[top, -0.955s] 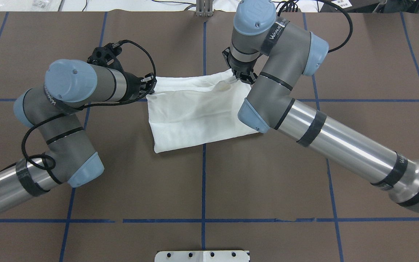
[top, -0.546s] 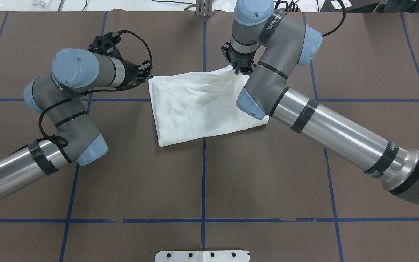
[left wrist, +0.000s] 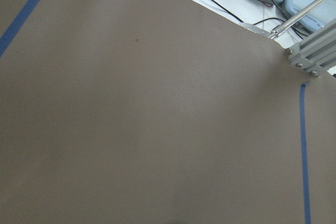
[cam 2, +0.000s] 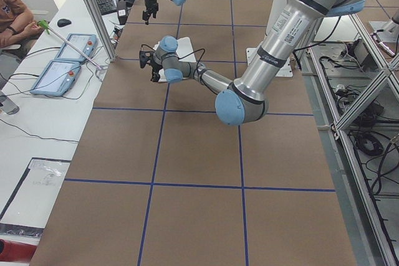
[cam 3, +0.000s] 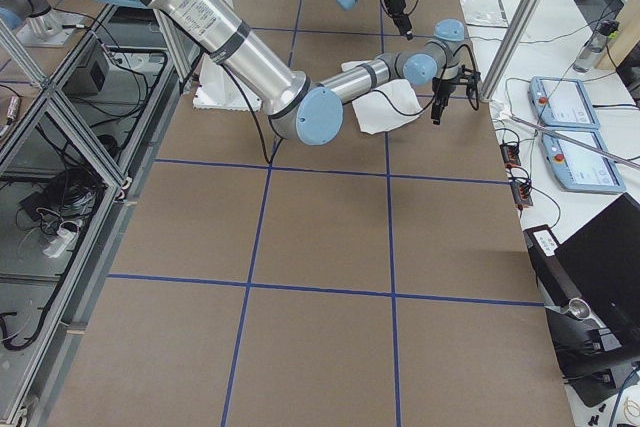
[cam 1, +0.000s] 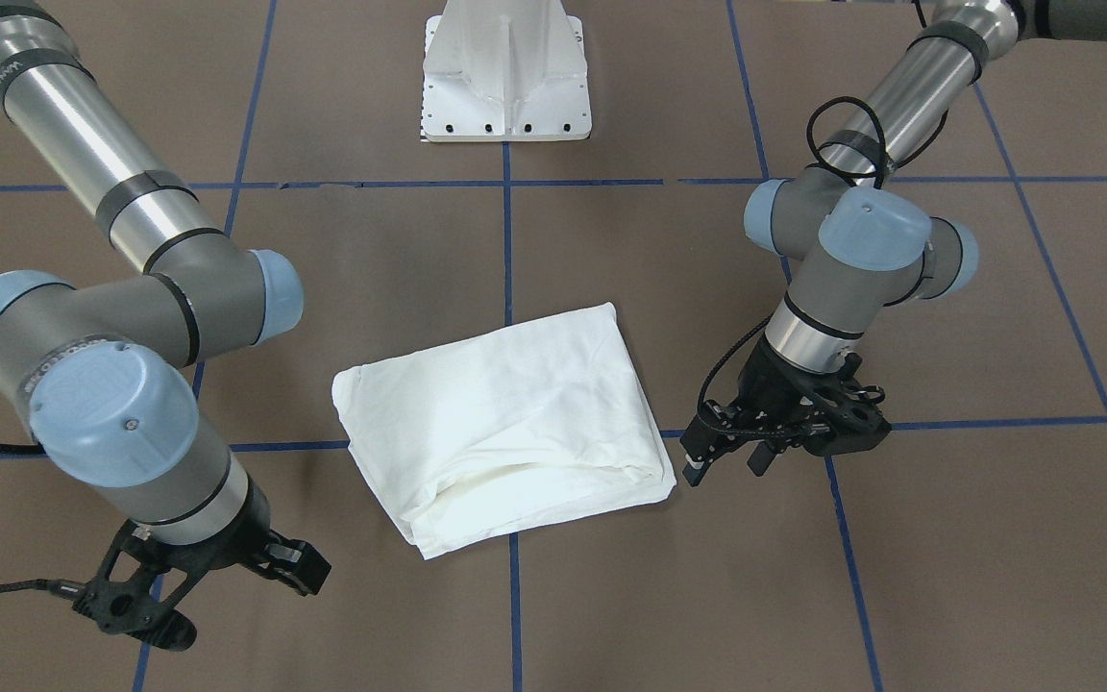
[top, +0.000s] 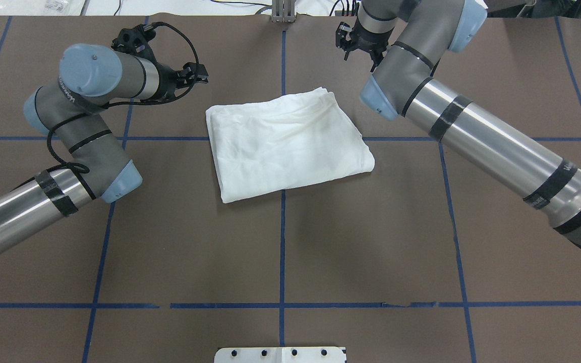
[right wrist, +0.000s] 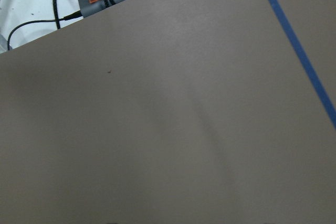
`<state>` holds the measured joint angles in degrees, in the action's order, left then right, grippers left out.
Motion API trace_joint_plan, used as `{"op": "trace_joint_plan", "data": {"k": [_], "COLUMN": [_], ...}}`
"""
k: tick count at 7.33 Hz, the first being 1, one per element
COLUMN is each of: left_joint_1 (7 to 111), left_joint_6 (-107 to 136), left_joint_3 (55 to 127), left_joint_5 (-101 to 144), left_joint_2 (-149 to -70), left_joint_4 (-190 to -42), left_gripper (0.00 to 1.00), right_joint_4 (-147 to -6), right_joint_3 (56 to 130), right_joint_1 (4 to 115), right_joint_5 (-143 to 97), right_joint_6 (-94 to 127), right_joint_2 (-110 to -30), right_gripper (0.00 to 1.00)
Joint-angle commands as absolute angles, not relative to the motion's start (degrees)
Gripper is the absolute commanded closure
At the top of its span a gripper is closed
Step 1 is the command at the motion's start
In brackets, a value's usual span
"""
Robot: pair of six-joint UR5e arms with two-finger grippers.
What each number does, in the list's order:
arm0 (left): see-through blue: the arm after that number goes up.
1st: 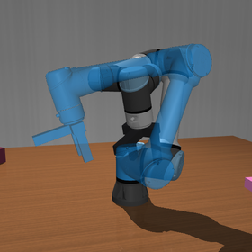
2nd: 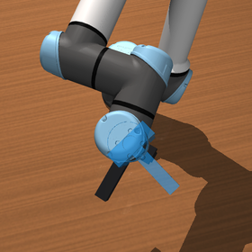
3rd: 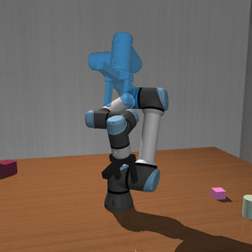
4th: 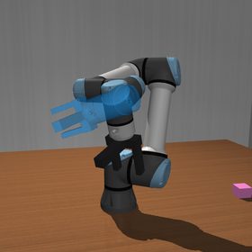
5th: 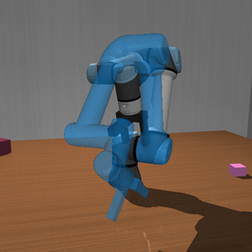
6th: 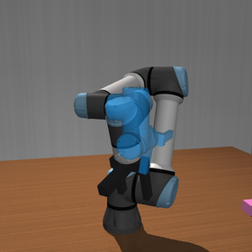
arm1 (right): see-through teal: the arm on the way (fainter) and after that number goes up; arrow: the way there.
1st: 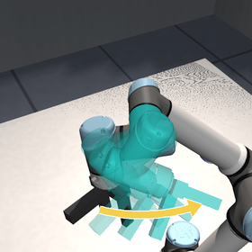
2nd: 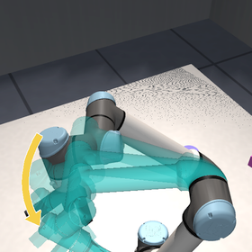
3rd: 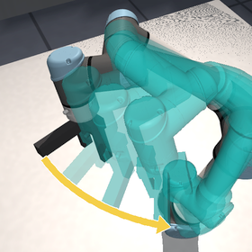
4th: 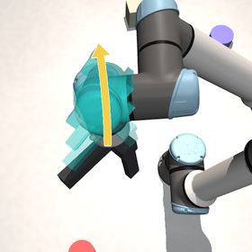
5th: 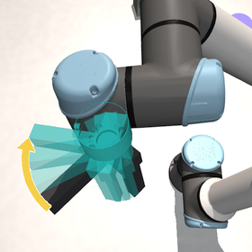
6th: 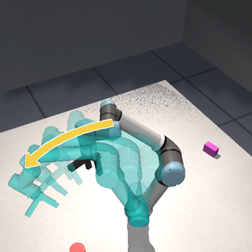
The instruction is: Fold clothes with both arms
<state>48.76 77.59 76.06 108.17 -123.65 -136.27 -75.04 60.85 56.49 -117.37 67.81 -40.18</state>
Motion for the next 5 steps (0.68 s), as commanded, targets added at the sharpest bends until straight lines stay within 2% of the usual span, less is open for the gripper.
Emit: {"op": "trace_joint_plan", "data": {"k": [1,3,5], "left_joint_1": [52.54,54.66,64.46], "left_joint_6": [62.05,45.25,29.19], "left_joint_3": [82.75,84.46,86.04], "left_joint_5": [114.77,117.14,129.39], "left_joint_2": [-116.76,-111.64,-105.67], "left_joint_4": [-135.88,-135.09,-134.12], "left_gripper": [0.00,0.00,0.00], "right_joint_4": [-75.41,-81.35,-86.21], "right_joint_3": [67.99,75.64,84.50], "right_joint_1": [61.93,69.92,72.93], "right_joint_5": [-122.40,-126.72,-127.00], "right_joint_6": [52.91,39.26,27.65], "right_joint_2": [-51.27,-59.65,-69.82], "right_gripper": [0.00,0.00,0.00]}}
